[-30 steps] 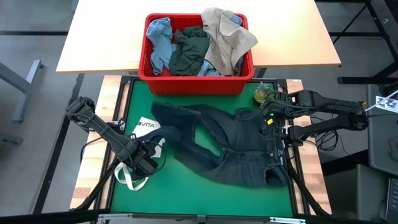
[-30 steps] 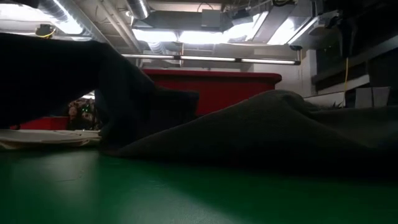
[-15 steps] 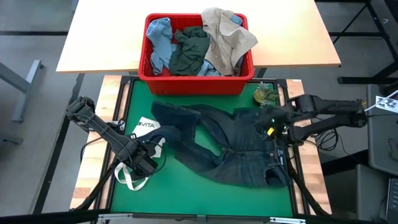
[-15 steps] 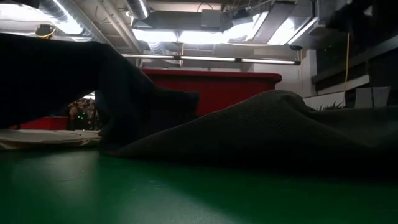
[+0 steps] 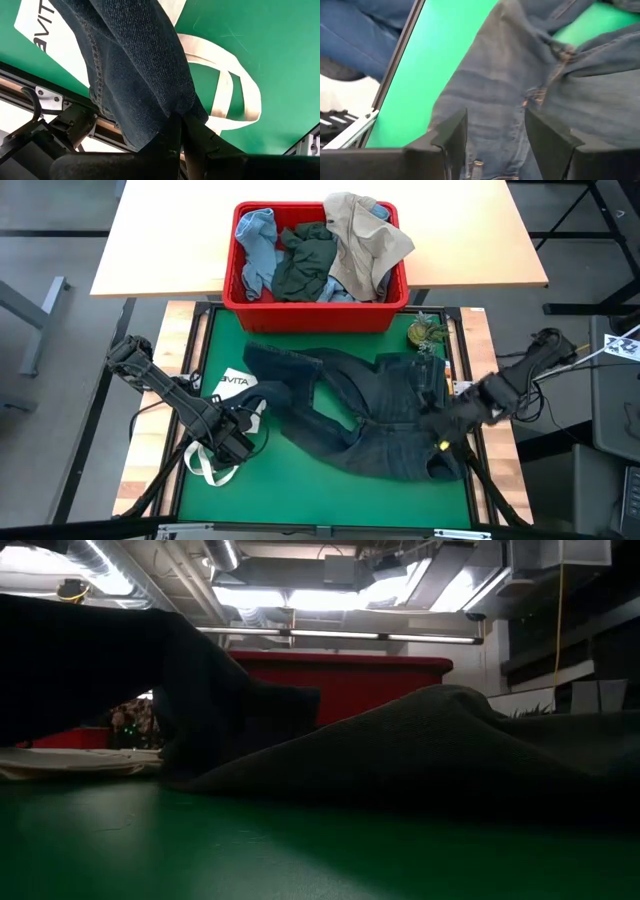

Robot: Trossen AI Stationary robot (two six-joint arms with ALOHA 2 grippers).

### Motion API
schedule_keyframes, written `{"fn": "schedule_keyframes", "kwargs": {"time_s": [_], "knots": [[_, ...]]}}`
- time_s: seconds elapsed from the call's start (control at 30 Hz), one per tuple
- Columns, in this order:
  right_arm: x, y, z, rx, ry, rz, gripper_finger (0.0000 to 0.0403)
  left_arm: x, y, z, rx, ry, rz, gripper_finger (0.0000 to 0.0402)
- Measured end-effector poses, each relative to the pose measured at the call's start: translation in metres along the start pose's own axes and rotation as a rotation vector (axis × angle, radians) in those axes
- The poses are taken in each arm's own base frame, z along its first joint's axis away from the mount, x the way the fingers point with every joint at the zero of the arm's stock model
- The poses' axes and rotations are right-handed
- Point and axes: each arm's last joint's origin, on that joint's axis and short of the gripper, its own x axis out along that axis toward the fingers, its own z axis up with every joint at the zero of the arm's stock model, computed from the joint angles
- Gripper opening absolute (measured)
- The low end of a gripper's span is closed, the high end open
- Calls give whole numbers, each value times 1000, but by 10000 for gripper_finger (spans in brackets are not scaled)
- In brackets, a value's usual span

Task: Fold laundry
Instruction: Fold the dark blue pants

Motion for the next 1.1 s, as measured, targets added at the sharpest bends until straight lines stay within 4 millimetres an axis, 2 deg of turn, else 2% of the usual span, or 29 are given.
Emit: {"fn": "schedule_keyframes", "kwargs": {"time_s": [0.33, 0.6, 0.8, 1.1], "knots": [[44, 45, 3, -136, 156, 7, 198, 0, 0, 0, 0, -6, 3, 0], [76, 69, 0, -205, 286, 23, 198, 0, 0, 1, 0, -20, 12, 0], [84, 77, -3, -180, 320, 11, 198, 0, 0, 1, 0, -22, 13, 0], [83, 84, -10, -137, 335, -17, 198, 0, 1, 1, 0, -43, 26, 0]]}}
